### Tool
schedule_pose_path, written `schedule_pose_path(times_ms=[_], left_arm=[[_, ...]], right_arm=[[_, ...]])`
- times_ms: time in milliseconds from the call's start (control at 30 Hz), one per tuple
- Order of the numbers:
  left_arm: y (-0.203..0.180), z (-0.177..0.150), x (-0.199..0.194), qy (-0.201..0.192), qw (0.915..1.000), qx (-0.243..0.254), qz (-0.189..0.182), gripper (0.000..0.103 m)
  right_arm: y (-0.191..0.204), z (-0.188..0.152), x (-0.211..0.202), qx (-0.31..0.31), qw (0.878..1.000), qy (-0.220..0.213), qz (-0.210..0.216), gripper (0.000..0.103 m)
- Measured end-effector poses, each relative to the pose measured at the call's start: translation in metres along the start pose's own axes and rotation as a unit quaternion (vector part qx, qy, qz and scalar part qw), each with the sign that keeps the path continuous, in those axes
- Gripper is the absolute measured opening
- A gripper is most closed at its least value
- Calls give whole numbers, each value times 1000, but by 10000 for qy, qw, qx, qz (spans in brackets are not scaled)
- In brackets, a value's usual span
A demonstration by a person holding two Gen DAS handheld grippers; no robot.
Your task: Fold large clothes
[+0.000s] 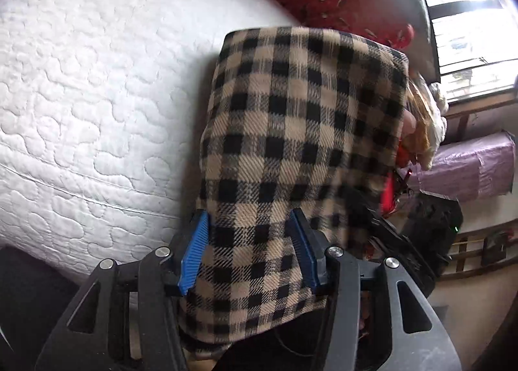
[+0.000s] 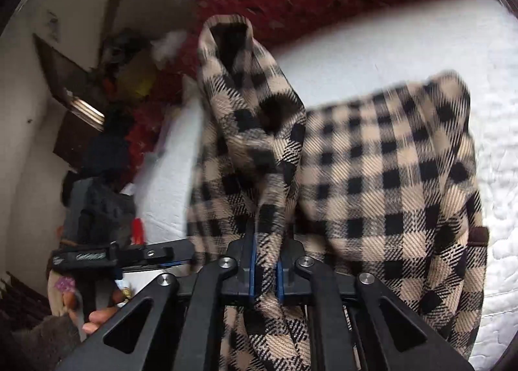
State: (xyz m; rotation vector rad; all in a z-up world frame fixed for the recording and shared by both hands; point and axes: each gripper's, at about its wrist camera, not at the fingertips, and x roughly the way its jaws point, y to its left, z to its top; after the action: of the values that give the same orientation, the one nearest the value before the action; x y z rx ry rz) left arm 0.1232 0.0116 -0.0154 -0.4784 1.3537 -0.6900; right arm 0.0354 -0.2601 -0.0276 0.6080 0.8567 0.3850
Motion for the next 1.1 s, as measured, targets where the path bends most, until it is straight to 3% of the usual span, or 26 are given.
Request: schedule_pose_path(times_ms=[100, 200, 333, 467, 533, 567, 600, 633, 667, 800, 833, 867, 900, 933, 1000, 1100], left_arm=[[-11, -5, 1, 72, 9997, 195, -114, 49], [-24, -11, 21, 290, 9984, 455, 189, 51], [-36, -23, 36, 430, 9941, 822, 558, 51], [-40, -13, 27, 257, 9959, 749, 438, 51], [-33, -12, 24, 247, 9966, 646, 454, 51], [-31, -14, 27, 265, 9969, 605, 435, 51], [-28, -16, 29, 295, 9973, 538, 410, 51], [-28, -17, 32, 327, 9974, 493, 405, 51], [-29, -18, 35, 346, 9972, 503, 436, 51], [-38, -19, 34, 342, 9962, 606, 527, 51], [-39, -18, 32, 337, 9965, 568, 504, 51], [-39, -15, 27, 290, 9972, 517, 451, 51], [-42, -15, 22, 218, 9976, 508, 427, 51], [-44, -13, 16, 119, 9977, 520, 417, 51], [-51, -10, 1, -165, 9972, 599, 408, 51], [-62, -6, 0, -357, 9956, 689, 516, 59]], right_arm=[[0, -7, -44, 23, 9990, -432, 101, 4], [-32, -19, -73, 421, 9968, -656, -161, 3], [-94, -45, -77, 1285, 9889, -527, -523, 3], [-104, -47, -72, 1486, 9868, -389, -511, 6], [-92, -33, -80, 1304, 9893, -582, -285, 12], [-85, -27, -83, 1195, 9899, -726, -240, 24], [-80, -20, -82, 1110, 9902, -819, -207, 37], [-77, -13, -81, 1051, 9904, -878, -192, 66], [-75, -6, -78, 1018, 9901, -932, -272, 73], [-72, 16, -32, 999, 9924, -637, -326, 72], [-73, 18, -20, 974, 9930, -488, -450, 67], [-73, 19, -10, 929, 9936, -363, -530, 30], [-70, 19, -1, 884, 9953, -224, -318, 3], [-66, 17, -1, 853, 9962, -161, -110, 5], [-44, 15, -22, 474, 9975, -503, 140, 4], [-28, 22, -58, 238, 9960, -851, 109, 4]])
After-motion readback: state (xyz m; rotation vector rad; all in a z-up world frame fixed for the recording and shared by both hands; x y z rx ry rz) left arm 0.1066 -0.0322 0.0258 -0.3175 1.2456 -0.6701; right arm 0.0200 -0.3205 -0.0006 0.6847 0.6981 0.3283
